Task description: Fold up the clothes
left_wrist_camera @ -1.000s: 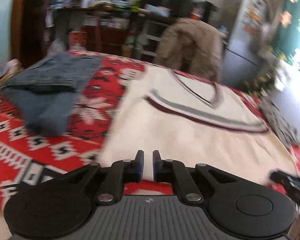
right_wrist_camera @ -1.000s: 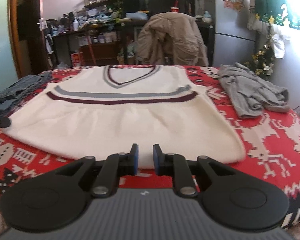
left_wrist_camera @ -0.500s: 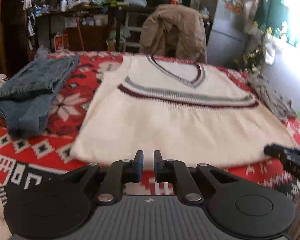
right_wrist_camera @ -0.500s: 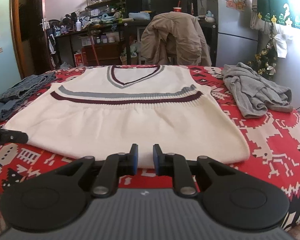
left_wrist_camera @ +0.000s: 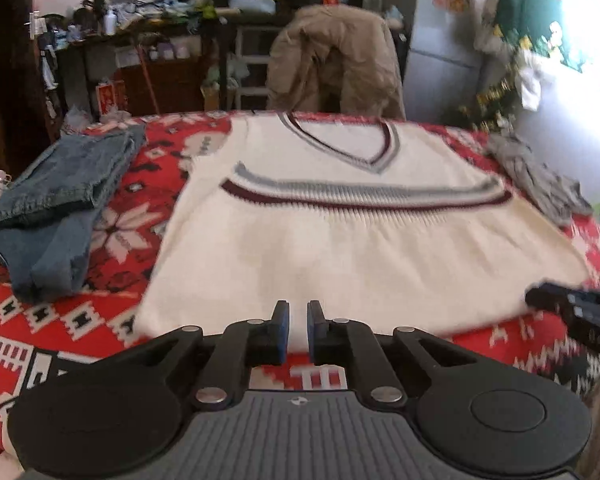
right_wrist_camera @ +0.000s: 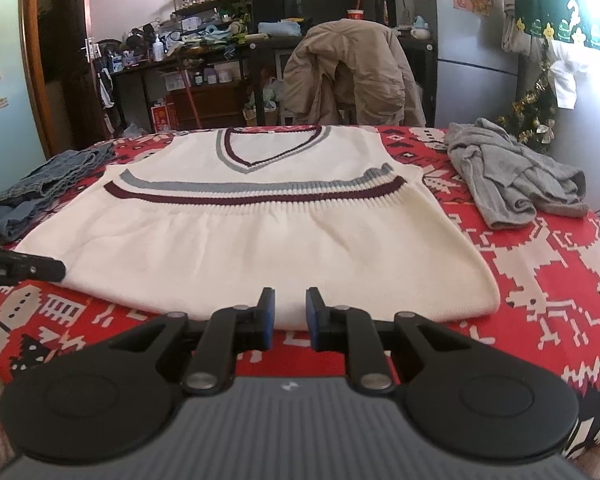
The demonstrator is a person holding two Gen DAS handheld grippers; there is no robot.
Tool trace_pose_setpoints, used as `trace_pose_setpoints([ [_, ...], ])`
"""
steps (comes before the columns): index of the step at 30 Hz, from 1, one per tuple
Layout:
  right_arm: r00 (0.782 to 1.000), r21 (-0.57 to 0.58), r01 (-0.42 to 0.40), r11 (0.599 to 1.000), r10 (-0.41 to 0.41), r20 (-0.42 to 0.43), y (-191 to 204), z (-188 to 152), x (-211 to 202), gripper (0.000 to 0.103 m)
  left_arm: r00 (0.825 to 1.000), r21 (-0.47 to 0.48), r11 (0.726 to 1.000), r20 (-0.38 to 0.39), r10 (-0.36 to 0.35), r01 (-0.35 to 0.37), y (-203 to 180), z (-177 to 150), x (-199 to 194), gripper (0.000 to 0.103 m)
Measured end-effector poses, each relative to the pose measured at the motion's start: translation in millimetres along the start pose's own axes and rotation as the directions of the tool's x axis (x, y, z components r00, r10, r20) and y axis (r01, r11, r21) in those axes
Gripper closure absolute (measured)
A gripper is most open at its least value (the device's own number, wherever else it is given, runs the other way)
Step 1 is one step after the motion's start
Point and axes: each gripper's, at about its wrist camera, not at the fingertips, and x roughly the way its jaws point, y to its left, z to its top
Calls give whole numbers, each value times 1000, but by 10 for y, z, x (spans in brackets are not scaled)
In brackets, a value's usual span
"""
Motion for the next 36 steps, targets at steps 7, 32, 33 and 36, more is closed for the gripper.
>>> trace_pose_setpoints([
  [7, 1000, -15, -4, 1000, 4, 8, 45, 41, -18, 84, 999, -8, 1000, -54, 3, -4, 60, 61, 206, 95],
  [32, 1000, 28, -25, 999, 24, 12, 26, -68, -128, 79, 998, 89, 994, -2, -59, 59, -143, -255, -99, 95],
  [33, 1000, 25, -28, 999, 28, 12, 28, -76, -134, 79, 999, 71, 997, 17, -37, 36, -85, -246, -121, 95],
  [36, 999, 18, -32, 999, 32, 6, 29, -90, -141, 79, 999, -17, 1000, 26, 24, -24, 147, -145, -76, 95],
])
